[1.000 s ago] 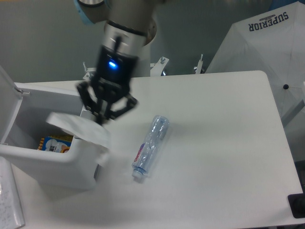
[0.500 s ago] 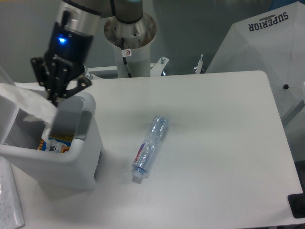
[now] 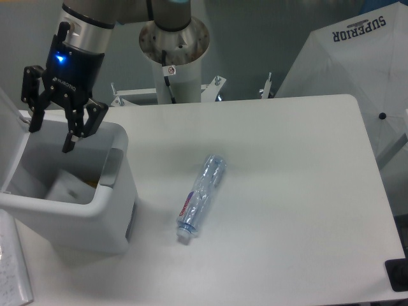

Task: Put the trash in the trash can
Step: 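Open the gripper to drop the tissue into the bin, then move the open gripper over the clear plastic water bottle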

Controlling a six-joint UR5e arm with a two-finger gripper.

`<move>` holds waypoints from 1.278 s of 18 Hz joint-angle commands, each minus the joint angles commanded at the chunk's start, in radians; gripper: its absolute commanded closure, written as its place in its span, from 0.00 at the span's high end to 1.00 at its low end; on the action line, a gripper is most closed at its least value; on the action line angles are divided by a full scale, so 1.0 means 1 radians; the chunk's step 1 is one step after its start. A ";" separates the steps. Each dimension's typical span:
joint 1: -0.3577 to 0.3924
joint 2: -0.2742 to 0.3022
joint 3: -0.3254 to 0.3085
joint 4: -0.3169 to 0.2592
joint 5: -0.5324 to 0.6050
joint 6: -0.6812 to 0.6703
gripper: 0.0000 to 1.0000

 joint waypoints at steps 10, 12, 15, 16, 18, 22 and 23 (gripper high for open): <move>0.193 -0.172 0.163 0.000 -0.006 -0.009 1.00; 0.221 -0.202 0.173 0.000 -0.006 -0.003 1.00; 0.244 -0.251 0.175 0.000 -0.008 0.000 1.00; 0.246 -0.271 0.176 0.000 -0.006 0.000 1.00; 0.246 -0.310 0.186 -0.005 0.002 -0.002 1.00; 0.259 -0.357 0.183 -0.020 0.024 0.000 1.00; 0.262 -0.377 0.189 -0.028 0.035 0.000 1.00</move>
